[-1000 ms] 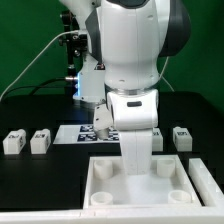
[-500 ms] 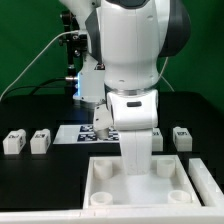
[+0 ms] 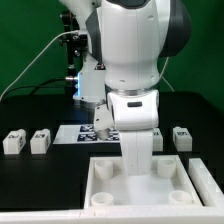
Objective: Assemble one leg
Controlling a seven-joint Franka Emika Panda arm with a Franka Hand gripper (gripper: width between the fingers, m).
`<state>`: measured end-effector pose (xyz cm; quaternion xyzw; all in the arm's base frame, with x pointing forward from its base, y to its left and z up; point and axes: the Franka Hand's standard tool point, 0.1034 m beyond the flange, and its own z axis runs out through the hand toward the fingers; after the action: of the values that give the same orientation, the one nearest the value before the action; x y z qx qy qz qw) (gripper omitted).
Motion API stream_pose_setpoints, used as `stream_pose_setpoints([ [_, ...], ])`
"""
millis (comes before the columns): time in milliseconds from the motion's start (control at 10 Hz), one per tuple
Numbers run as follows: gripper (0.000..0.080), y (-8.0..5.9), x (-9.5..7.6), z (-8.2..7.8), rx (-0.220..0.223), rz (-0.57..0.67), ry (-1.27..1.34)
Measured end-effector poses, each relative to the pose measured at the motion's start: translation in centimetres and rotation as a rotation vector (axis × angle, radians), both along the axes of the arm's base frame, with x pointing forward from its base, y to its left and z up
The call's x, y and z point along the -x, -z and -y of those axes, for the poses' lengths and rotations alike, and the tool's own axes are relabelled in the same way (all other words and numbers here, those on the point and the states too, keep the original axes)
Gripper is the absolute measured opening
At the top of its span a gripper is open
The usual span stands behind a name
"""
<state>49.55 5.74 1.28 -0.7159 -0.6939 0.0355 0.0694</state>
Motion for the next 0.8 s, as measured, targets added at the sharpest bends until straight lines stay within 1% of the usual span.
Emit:
stream_pose_setpoints([
  [100, 0.0077, -0.02, 0.24, -1.29, 0.007, -0.011, 0.041],
  [300, 0.0077, -0.05, 0.26, -1.39, 0.037, -0.029, 0.05],
  [600, 0.0077, -0.09, 0.2, -1.26, 0.039, -0.027, 0.036],
  [700, 0.012, -0.06, 0.23, -1.25, 0.039, -0.028, 0.036],
  [800, 0.0311, -0.06, 0.23, -1.24, 0.039, -0.028, 0.036],
])
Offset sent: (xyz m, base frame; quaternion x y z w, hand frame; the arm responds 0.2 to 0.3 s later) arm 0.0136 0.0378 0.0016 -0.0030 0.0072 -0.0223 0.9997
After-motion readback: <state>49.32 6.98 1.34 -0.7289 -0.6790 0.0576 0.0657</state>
